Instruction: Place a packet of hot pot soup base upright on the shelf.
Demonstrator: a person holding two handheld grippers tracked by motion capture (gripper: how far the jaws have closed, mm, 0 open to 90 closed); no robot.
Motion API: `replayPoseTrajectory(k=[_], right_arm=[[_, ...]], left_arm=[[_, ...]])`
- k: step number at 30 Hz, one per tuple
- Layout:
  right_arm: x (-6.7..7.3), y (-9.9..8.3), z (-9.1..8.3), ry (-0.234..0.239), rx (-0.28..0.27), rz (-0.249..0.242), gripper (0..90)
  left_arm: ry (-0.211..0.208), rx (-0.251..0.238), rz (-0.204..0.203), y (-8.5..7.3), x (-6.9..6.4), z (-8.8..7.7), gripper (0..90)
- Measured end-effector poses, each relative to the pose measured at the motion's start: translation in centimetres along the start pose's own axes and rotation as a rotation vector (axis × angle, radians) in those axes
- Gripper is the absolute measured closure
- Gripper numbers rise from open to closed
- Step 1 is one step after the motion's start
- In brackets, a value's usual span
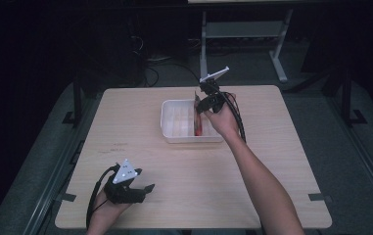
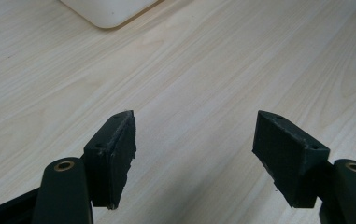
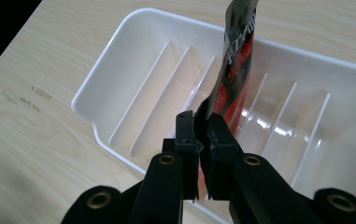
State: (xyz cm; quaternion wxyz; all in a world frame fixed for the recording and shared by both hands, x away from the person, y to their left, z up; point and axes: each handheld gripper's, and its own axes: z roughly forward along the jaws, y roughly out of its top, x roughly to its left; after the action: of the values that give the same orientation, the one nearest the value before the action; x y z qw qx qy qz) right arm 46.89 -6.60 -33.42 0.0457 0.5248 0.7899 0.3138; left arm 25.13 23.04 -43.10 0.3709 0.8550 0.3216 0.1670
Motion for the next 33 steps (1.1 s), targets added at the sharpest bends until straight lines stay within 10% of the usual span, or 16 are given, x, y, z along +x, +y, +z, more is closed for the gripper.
replayPoseTrajectory(k=[33], right_arm=[[-0.9,-1.2,0.2,0.063,0.044,-0.004,85.2]], left_arm=[[-0.001,0.009,0.011,0.0,-0.2,0.2,29.8]])
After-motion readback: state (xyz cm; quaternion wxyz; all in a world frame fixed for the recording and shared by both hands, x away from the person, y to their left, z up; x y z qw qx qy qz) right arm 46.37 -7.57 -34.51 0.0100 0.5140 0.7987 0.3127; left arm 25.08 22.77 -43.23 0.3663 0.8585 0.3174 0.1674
